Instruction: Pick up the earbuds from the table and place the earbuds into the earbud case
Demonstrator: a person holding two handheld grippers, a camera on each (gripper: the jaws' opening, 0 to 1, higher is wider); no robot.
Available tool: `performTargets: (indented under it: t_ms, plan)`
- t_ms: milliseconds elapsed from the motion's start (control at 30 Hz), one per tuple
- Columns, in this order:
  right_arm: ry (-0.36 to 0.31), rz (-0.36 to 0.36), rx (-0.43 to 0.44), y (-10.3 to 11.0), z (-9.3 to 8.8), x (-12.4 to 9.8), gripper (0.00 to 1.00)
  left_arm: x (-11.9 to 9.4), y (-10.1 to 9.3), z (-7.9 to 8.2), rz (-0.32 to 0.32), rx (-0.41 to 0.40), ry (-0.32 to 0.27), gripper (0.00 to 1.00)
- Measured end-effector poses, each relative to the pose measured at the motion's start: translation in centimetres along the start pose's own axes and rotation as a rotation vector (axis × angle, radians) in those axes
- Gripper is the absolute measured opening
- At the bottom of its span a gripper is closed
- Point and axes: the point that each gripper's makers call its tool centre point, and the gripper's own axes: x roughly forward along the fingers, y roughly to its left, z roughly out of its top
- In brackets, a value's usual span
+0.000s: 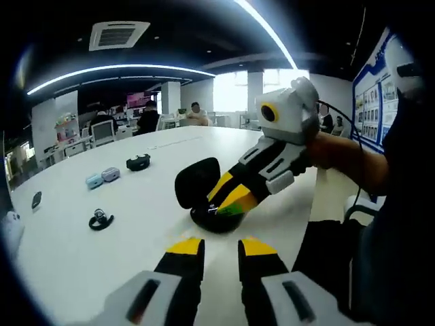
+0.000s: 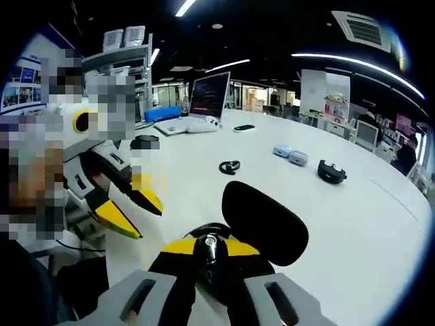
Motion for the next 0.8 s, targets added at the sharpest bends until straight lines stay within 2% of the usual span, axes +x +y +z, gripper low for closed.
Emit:
performTargets:
  t_ms: [267,467,667,800]
  plan:
    - [-0.002,0.005,-0.01,0.2,0.2,-0.5,0.16,-0.3,0.2,-0.1,0.016,-0.013,-0.007,0.22]
    - [-0.015,0.04,-0.021,0.7,1.1,-1.4,0.17,-1.0,0.9,-0.4,0.049,-0.037,-0.005,0.24]
    - [-0.05,0.108,-0.052,0.8,3.2,-2.7,0.18,-2.4,1.9,-1.0,0.106,-0.075,-0.003,0.35]
    - [-0.082,0.128,-0.105,-0.1,5.7,-3.9,0.18,-3.3,2.3,-1.8,0.136,-0.104,-0.005,0.37]
